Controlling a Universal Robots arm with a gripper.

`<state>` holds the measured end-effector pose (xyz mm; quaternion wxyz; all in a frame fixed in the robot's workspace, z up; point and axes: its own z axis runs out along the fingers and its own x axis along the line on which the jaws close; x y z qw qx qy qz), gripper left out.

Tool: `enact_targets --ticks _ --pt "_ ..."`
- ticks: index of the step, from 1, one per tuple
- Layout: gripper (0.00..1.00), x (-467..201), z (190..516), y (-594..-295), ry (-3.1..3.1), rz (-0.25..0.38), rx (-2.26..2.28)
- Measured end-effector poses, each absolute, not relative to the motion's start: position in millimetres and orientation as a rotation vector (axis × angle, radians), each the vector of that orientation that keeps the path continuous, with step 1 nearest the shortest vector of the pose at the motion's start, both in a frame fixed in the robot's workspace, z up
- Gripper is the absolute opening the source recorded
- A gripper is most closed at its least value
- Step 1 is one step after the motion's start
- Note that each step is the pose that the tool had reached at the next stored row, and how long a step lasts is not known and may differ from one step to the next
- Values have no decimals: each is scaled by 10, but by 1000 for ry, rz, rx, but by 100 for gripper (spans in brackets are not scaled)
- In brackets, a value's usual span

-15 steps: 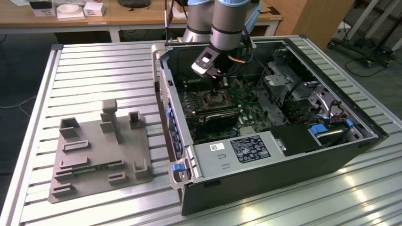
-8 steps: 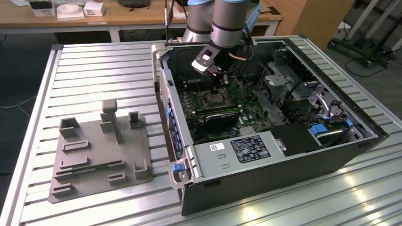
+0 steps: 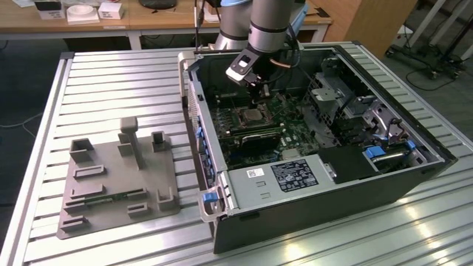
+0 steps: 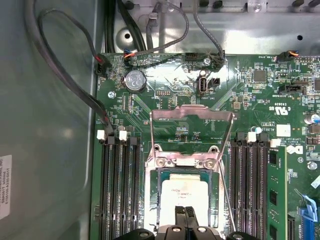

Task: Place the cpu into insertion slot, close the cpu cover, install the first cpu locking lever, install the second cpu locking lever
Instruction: 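Close the cpu cover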

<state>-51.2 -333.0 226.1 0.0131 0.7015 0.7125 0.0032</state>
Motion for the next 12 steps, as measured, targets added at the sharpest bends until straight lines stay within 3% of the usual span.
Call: enact_targets --ticks 12 --pt "10 -507 2275 -3331 2220 9 2186"
